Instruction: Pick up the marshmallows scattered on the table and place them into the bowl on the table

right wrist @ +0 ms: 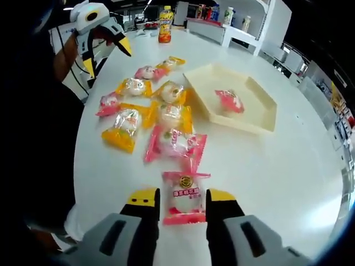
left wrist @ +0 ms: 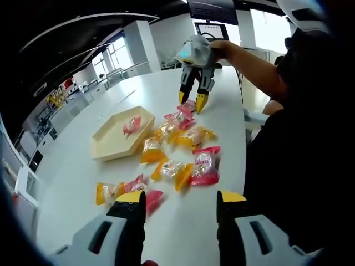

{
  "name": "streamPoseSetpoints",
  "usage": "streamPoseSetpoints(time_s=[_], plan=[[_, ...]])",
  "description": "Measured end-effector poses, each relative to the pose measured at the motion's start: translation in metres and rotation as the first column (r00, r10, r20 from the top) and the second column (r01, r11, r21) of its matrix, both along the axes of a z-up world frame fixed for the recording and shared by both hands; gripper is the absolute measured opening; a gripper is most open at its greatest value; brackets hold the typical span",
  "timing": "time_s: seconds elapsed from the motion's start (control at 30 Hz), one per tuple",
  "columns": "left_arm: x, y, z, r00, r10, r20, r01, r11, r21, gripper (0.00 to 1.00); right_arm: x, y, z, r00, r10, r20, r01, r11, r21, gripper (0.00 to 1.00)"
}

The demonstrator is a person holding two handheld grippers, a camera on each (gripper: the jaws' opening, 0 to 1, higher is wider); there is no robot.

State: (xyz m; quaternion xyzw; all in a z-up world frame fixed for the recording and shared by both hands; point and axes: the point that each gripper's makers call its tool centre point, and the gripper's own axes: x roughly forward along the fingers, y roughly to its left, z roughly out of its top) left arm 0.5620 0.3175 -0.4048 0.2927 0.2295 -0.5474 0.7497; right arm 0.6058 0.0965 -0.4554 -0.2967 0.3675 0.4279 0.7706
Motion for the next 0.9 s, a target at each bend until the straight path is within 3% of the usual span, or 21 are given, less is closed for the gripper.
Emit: streamPoseSetpoints(time_s=[0.13, 0.9], plan=[[-0.0017, -0.003, 0.0037, 1.0, -0.008, 0.003, 0.008, 1.0, -0.012, 0.5, -0.0048, 0.0008, -0.0018, 0.999, -0.022, -0.037, 0.022, 1.0, 0.004, 0.24], [-0.0039, -0.0006, 0.0006, 1.0, -0.014, 0.004, 0.014, 1.0, -0.006, 0.5, -0.0022, -0.0018, -0.0022, 0.999, -0.006, -0.033, 0.005, 0.999, -0.036, 0.2]])
